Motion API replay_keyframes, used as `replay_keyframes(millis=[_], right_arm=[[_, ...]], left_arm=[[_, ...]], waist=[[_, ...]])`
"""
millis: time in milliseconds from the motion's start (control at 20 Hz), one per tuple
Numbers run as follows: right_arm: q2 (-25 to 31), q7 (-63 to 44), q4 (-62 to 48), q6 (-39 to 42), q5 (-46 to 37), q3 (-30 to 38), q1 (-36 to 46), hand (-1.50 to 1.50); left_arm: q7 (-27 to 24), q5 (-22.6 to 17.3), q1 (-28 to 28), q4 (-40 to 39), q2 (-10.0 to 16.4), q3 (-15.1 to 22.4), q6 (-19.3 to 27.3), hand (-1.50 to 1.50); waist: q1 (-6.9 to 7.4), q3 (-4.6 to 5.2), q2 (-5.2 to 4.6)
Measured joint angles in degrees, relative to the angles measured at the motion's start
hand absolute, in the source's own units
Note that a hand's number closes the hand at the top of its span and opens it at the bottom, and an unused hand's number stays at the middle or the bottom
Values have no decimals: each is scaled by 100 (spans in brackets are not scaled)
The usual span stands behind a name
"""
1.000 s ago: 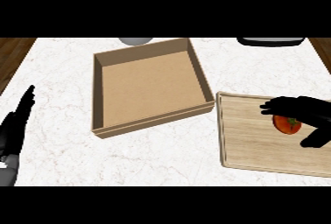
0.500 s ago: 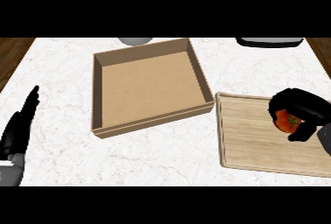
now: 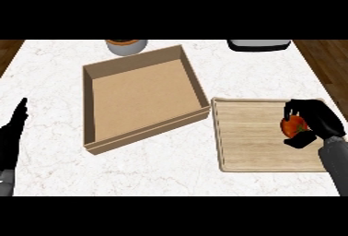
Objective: Pick the tomato from the tray and place it in the cardboard box
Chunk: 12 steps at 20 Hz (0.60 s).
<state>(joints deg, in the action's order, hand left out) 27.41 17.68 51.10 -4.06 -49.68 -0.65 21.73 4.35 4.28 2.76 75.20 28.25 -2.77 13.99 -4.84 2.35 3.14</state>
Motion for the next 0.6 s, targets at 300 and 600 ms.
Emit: replay_keyframes(millis=[300, 600], right_arm=[[-534, -1882, 974, -456, -465, 17, -169, 150], [-1419, -3514, 2480, -685, -1329, -622, 90, 150]], left_arm=[[-9, -24, -125, -15, 34, -70, 3, 0], [-14, -9, -135, 56, 33, -18, -60, 0]], waist=[[-93, -45, 37], [52, -149, -42]])
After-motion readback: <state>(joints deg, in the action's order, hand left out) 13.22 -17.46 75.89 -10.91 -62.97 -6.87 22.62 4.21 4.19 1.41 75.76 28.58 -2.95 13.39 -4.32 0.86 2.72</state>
